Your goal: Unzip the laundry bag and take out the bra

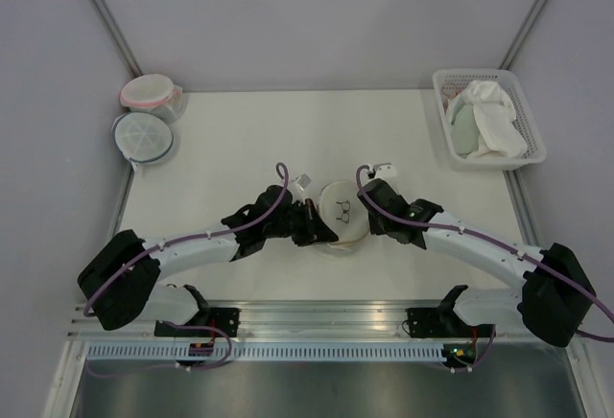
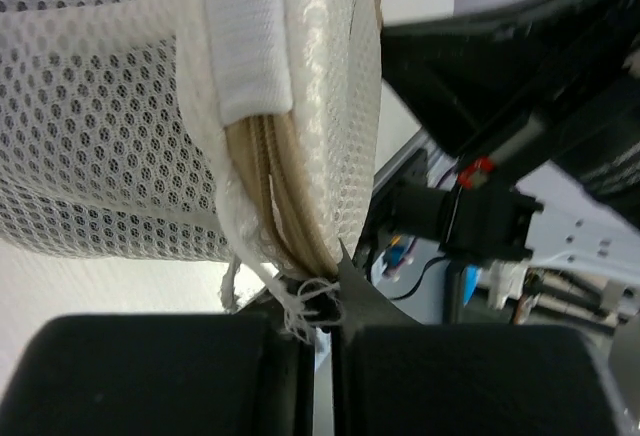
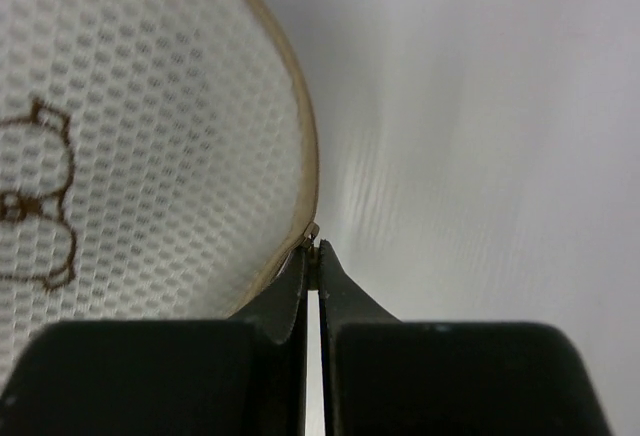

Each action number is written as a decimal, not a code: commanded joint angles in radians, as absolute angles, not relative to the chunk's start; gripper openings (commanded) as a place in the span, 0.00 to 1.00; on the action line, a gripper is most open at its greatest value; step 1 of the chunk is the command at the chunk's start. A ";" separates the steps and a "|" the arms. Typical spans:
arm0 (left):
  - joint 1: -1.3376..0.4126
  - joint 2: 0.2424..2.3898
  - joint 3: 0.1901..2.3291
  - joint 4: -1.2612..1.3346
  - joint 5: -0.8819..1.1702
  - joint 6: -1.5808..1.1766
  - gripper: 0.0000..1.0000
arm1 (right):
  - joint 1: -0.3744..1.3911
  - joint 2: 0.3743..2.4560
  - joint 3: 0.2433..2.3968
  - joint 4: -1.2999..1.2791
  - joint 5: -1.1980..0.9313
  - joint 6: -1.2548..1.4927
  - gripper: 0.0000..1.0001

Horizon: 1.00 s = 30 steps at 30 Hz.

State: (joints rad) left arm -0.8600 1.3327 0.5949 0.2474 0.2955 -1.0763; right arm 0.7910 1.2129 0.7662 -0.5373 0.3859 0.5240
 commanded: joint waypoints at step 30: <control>-0.796 0.781 0.285 0.152 0.265 -1.456 1.00 | 0.773 0.994 0.707 -0.390 -0.167 0.472 0.00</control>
State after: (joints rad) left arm -0.7753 0.8673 0.2829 0.2352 0.2882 -1.3518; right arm 0.7605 0.9977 0.7216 -0.4450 -0.0475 0.4770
